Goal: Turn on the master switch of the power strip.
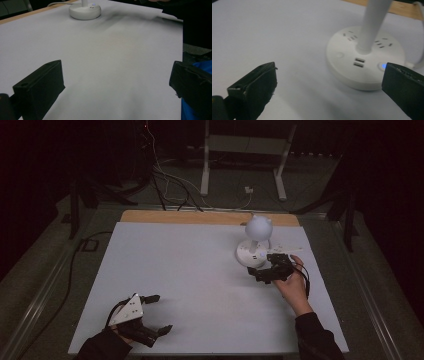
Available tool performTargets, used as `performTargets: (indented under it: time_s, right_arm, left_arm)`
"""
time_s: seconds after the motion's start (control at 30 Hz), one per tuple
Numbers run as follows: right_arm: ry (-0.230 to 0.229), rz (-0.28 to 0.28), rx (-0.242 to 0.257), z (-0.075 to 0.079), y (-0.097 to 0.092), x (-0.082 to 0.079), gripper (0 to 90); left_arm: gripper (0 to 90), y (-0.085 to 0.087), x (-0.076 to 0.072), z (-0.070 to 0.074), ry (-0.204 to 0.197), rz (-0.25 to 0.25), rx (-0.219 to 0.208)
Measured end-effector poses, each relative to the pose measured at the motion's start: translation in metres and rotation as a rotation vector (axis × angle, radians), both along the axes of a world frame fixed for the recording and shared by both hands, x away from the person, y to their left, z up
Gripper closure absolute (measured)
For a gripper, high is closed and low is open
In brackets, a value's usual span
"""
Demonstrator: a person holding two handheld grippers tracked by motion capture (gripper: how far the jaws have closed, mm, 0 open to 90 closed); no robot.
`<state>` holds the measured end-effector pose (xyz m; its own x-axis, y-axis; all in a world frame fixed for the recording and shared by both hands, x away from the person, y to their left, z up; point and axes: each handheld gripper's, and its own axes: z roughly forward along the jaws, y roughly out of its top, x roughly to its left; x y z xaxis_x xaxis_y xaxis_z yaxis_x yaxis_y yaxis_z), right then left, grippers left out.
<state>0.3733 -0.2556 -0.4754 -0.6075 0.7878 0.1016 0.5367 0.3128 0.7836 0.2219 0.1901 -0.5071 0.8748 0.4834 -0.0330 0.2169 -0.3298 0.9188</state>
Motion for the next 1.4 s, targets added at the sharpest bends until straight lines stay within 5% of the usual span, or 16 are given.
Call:
performTargets:
  time_s: [0.73,0.93,1.4]
  right_arm:
    - [-0.011,0.155,0.081,0.016,0.007,-0.045,0.0]
    - [-0.049,0.173,0.063,0.009,0.001,-0.057,0.0]
    - [-0.023,0.196,0.031,-0.010,-0.014,-0.081,0.0]
  left_arm:
    - [0.1,0.000,0.000,0.000,-0.001,-0.003,0.003]
    - [0.0,0.000,-0.001,0.000,0.000,-0.004,0.001]
    - [0.1,0.000,-0.001,0.000,0.001,-0.007,0.004]
